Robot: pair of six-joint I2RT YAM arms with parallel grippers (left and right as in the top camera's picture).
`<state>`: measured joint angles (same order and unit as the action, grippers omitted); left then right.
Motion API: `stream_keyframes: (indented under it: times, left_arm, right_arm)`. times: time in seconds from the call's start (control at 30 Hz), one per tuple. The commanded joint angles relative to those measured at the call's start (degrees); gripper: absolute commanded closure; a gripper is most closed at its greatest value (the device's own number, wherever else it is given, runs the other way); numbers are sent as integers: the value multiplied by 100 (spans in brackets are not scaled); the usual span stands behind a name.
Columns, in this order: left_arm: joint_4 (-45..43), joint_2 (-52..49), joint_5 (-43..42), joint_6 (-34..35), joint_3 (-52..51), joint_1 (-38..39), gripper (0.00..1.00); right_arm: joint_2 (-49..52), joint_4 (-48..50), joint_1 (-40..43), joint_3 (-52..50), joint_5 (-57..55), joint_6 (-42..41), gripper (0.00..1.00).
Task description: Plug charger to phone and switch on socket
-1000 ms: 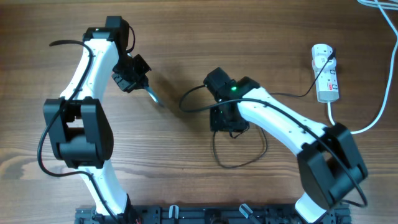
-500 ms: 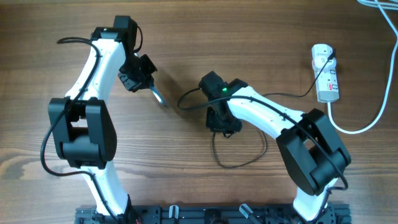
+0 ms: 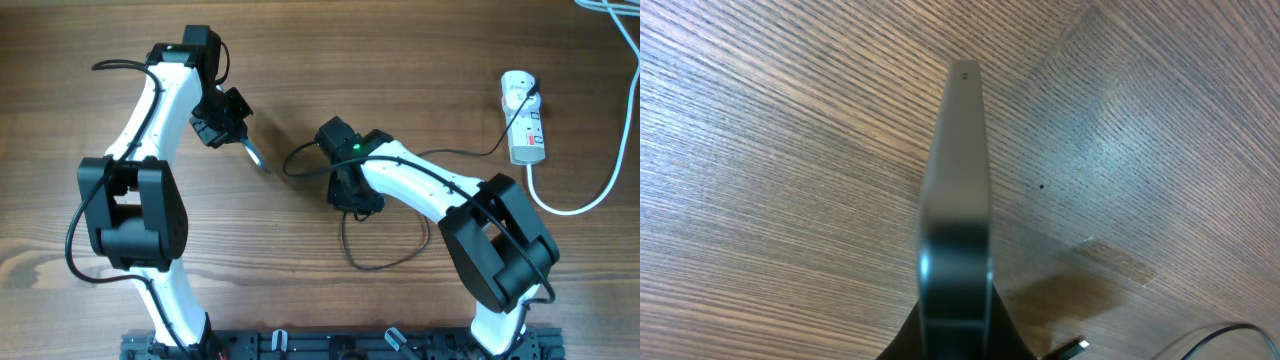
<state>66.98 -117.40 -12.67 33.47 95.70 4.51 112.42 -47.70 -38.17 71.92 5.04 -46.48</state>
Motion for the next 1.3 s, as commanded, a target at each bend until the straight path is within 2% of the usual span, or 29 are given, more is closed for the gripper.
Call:
stream_keyframes:
  times: [0.0, 0.4, 0.63, 0.77, 1.0, 1.27]
  left_arm:
    - [-13, 125, 37, -4, -11, 0, 96]
    - [-11, 125, 35, -7, -11, 0, 96]
    - [-11, 125, 35, -7, -11, 0, 96]
    - [-11, 125, 35, -7, -11, 0, 96]
    - [-11, 125, 35, -4, -11, 0, 96]
    - [-9, 125, 35, -7, -11, 0, 96]
  right_arm:
    - [76, 22, -103, -83, -116, -68, 75]
    - [181, 514, -118, -411, -291, -157, 77]
    - [181, 389, -120, -413, -501, -149, 78]
    - [181, 326, -120, -413, -505, -149, 82]
    - [181, 308, -120, -413, -503, -149, 84]
    - [181, 310, -120, -413, -522, -109, 96]
